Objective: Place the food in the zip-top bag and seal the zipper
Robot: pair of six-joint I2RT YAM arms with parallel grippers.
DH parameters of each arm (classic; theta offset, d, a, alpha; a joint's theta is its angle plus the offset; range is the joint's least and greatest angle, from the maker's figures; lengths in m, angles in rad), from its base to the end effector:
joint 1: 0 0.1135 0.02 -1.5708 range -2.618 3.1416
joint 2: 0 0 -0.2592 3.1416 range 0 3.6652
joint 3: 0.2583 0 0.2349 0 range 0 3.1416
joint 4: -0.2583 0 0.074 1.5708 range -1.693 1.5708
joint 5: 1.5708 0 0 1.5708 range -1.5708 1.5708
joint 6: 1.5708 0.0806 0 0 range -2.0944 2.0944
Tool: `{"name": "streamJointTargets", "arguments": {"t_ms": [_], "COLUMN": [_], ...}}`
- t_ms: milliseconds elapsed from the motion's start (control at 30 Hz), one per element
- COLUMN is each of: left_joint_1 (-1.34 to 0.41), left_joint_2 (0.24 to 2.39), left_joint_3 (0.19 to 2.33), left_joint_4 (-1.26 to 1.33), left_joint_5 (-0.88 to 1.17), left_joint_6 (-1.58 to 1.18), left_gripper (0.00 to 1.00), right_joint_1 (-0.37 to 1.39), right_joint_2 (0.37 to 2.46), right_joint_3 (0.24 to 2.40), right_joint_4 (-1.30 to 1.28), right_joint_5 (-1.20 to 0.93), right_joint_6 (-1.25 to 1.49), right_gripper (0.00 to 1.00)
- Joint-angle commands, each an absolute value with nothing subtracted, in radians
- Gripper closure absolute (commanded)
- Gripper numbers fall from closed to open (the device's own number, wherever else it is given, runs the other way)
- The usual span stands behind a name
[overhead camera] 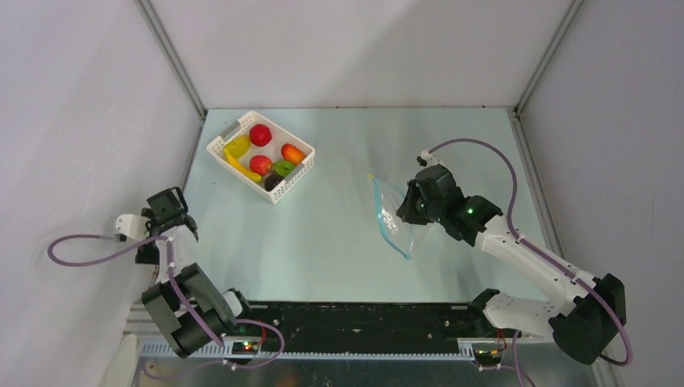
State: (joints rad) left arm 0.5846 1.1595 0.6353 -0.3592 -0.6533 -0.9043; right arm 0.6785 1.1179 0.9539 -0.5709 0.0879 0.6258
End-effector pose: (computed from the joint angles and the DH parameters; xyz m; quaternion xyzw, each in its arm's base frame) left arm 0.1653 0.1681 0.1827 -0.6837 0.5826 0.2475 0.3632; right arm 0.2029 0.1545 0.2652 -0.0062 0.9132 0.2142 0.3467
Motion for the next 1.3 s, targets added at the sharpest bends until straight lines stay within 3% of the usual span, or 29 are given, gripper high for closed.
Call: {"name": "streamJointTargets", "arguments": {"t_ms": [0,333,833,967,1133,1267], "left_joint_1": [0.612,0.65,0.651,0.651,0.651,0.647], "left_joint_2": [1.177,1.393,1.456,1.472,1.467,1.426], "left_joint_3": [0.644,0.711,0.741,0.747,0.728,0.706], "left_joint_4": [-0.313,-0.22,-0.191,-0.187,-0.171,-0.177], "left_joint_5": [-0.739,-0.505,-0.343,-0.319,-0.248,-0.174], "left_joint_6": [-0.875,-0.827,-0.804,-0.799,-0.804,-0.815], "left_gripper": [0.0,0.01,0.02,0.14,0.4,0.54], "right_joint_1": [0.674,0.671,0.67,0.67,0.67,0.669], "right_joint_2": [1.132,1.145,1.156,1.154,1.156,1.145], "right_joint_3": [0.997,0.999,0.999,0.999,0.999,0.999], "right_joint_4": [-0.534,-0.526,-0.504,-0.504,-0.501,-0.502], "right_joint_5": [0.075,0.069,0.047,0.053,0.048,0.043], "right_joint_6": [0.603,0.608,0.619,0.62,0.624,0.63], "right_gripper": [1.0,1.0,1.0,1.0,1.0,1.0]}}
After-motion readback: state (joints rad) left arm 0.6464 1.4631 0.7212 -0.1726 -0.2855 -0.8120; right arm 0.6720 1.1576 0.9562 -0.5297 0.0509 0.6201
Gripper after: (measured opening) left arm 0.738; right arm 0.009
